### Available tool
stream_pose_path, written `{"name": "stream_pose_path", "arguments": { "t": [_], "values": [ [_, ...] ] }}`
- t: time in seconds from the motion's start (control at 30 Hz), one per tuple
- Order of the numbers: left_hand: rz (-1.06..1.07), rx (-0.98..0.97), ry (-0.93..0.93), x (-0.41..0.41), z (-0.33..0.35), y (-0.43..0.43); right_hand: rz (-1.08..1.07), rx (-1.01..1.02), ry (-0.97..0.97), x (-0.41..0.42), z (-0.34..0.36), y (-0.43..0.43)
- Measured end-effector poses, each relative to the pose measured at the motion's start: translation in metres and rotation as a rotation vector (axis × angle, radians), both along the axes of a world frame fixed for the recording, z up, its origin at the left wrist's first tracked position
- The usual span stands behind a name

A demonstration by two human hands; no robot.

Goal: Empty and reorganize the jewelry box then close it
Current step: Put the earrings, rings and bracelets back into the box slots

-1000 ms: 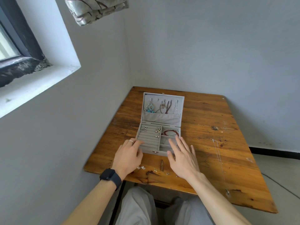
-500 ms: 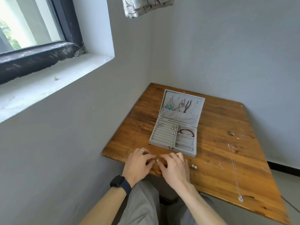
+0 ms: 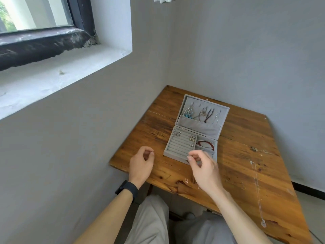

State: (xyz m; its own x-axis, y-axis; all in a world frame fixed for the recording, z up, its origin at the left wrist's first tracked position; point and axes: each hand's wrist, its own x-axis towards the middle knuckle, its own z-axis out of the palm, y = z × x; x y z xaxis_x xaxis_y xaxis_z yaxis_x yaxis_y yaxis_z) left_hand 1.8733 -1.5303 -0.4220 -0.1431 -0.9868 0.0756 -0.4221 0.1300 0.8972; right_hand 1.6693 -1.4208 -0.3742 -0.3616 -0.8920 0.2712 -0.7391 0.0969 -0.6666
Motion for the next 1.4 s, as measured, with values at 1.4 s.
{"name": "stream_pose_path", "arguments": {
  "t": [1.4],
  "values": [
    [0.086, -0.066, -0.105, -0.005, -0.008, 0.0, -0.069, 0.536, 0.38, -0.031, 0.027, -0.128]
  ]
}}
